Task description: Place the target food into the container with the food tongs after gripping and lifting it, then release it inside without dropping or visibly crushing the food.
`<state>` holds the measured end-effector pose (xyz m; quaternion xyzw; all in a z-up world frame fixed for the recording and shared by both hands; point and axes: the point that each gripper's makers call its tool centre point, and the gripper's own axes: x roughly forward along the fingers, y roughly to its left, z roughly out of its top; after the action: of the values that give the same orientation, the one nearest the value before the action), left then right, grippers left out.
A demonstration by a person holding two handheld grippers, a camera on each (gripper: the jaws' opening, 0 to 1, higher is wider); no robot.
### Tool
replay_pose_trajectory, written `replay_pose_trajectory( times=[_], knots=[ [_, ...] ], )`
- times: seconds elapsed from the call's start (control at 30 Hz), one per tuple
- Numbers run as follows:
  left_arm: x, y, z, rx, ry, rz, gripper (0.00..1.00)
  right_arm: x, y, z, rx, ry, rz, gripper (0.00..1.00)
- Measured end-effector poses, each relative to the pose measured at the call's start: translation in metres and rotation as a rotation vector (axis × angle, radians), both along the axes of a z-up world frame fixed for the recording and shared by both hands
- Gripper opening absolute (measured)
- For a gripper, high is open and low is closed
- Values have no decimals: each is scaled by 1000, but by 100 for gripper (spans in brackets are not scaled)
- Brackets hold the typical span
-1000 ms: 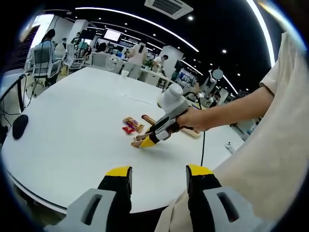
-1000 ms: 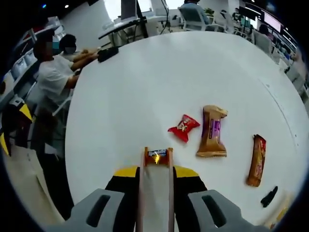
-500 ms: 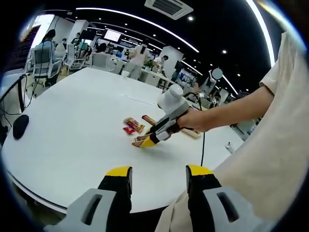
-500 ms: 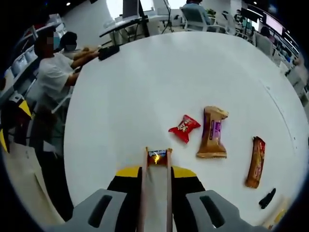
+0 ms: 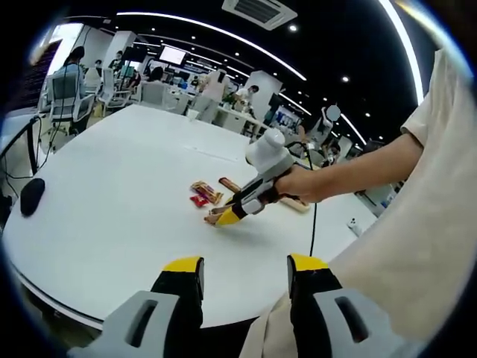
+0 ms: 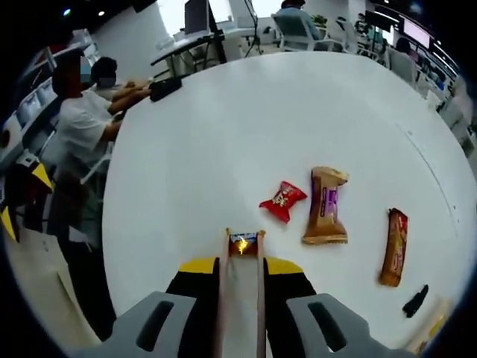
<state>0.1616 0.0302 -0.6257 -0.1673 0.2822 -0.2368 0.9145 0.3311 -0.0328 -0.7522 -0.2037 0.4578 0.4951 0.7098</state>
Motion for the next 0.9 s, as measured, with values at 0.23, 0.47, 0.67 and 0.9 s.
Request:
replay_pose_trajectory(
  times=[0.23, 0.47, 0.67, 0.9],
  knots=[
    [4, -5, 2, 0, -9, -21, 44, 3, -4, 9, 27, -10, -25, 22],
    [7, -11, 2, -2, -17, -37, 44, 4, -8, 25, 56, -28, -50, 22],
    [8, -19, 2, 1, -19, -57, 44, 9, -16, 41, 95, -47, -88, 22],
    [7, -26, 5, 6, -24, -70, 44, 14, -25, 53, 128, -67, -120, 22]
  ],
)
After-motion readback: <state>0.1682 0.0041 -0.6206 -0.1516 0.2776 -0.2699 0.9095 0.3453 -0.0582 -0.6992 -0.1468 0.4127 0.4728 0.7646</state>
